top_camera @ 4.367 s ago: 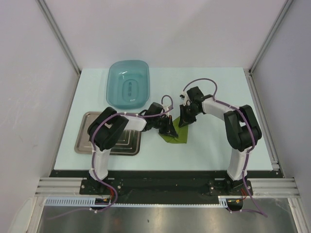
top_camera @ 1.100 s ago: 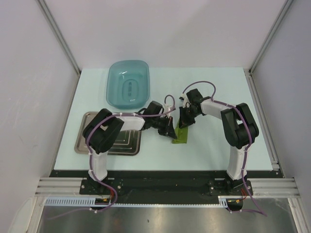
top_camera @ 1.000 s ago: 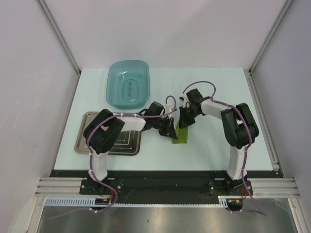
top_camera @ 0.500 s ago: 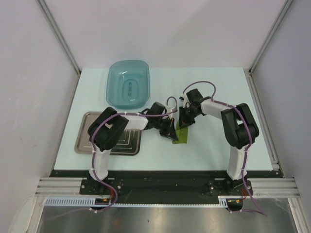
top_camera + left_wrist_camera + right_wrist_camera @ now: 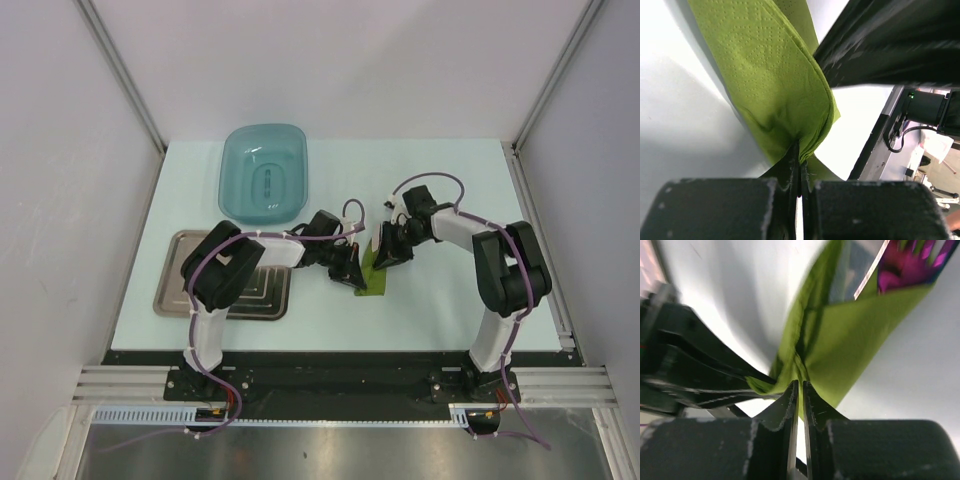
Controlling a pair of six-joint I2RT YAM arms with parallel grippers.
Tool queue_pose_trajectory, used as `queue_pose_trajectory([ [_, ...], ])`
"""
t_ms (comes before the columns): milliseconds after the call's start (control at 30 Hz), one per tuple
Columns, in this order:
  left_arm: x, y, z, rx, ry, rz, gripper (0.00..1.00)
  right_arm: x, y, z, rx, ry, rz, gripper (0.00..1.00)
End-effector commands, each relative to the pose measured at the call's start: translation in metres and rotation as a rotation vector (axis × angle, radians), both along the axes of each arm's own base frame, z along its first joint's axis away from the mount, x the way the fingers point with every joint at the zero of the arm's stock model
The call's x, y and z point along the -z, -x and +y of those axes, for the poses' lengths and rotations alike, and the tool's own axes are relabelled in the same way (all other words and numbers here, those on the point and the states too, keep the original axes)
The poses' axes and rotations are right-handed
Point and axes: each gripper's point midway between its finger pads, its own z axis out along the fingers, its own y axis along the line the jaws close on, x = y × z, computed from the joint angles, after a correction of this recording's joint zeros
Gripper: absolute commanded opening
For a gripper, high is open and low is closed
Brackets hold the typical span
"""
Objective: Place the utensils on the paper napkin and roll it up
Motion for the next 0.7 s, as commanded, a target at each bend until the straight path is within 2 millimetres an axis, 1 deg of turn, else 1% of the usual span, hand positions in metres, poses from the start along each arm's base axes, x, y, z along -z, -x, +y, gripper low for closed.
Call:
queue_pose_trajectory([
  [0,0.044,0.016,0.02,-0.007,-0.15,0.048,0.0,0.009,0.007,0.002,-0.009,-0.017,0.009,0.11],
  [100,0.044,0.016,0.02,-0.005,-0.151,0.044,0.0,0.021,0.007,0.001,-0.011,0.002,0.015,0.11],
  [233,0.036,0.013,0.017,0.002,-0.132,0.008,0.0,0.033,0.009,-0.001,-0.009,0.024,0.026,0.1],
  [333,0.019,0.01,0.01,0.014,-0.096,-0.038,0.0,0.04,0.011,-0.001,-0.008,0.045,0.04,0.08],
  [367,0.009,0.009,0.005,0.018,-0.075,-0.061,0.0,0.043,0.012,-0.003,-0.005,0.057,0.045,0.08],
  [500,-0.016,0.012,-0.009,0.035,-0.011,-0.077,0.0,0.049,0.015,-0.006,0.0,0.078,0.054,0.07],
  [533,-0.018,0.013,-0.01,0.035,-0.006,-0.069,0.0,0.049,0.016,-0.005,-0.004,0.079,0.057,0.07],
  [567,-0.024,0.01,-0.016,0.033,0.029,-0.086,0.0,0.051,0.017,-0.006,-0.001,0.083,0.06,0.06],
  [667,-0.029,0.008,-0.022,0.026,0.055,-0.067,0.0,0.052,0.017,-0.007,0.001,0.087,0.063,0.06],
])
